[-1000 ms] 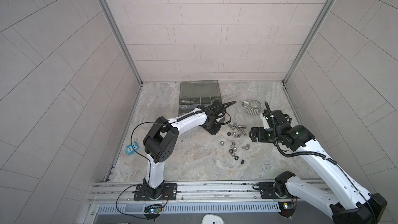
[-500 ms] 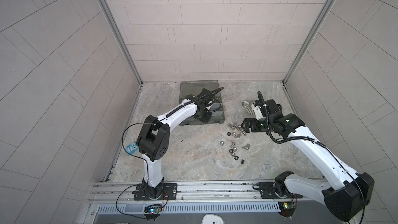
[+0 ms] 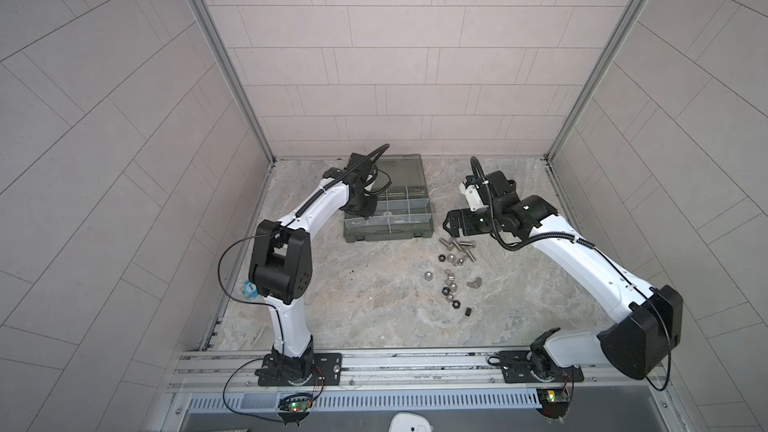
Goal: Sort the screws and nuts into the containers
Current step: 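Carry the wing nut with the left gripper over a box compartment, then open the left gripper to drop the wing nut into the compartment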
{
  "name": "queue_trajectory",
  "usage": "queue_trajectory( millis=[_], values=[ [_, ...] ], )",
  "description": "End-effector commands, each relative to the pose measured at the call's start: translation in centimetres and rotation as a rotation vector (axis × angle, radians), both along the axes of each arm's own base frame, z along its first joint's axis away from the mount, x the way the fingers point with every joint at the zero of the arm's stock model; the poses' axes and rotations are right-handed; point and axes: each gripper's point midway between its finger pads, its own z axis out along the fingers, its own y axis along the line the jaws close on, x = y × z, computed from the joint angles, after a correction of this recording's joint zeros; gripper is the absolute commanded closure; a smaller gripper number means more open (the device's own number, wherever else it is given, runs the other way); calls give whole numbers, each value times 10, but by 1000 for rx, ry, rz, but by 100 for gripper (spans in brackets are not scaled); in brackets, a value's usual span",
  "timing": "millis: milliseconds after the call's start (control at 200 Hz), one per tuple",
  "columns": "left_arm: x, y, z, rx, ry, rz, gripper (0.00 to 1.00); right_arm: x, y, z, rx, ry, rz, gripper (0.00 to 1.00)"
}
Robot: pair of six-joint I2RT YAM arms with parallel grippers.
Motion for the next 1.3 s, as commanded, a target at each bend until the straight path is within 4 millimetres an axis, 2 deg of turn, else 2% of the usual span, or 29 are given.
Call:
queue_trajectory(
  millis=[0,330,851,901,971,1076,1296],
  values=[
    [12,6,-1,6,-12,14,78,5,4,10,-8,-24,18,1],
    [25,23,-17,24,-4,62,78,15,5,13,-31,-34,19,1],
    [38,42,-35,12,9,131,78,19,0,9,-80,-34,15,1],
    [39,42,-35,3,13,133,74,20,-1,9,-82,-35,13,1],
    [39,41,-36,-2,13,132,58,20,-1,10,-84,-37,15,1],
    [41,41,-34,-7,4,138,48,20,-2,9,-91,-37,19,1],
    [40,33,-15,-57,-13,140,45,17,-7,8,-110,-36,13,1]
  ],
)
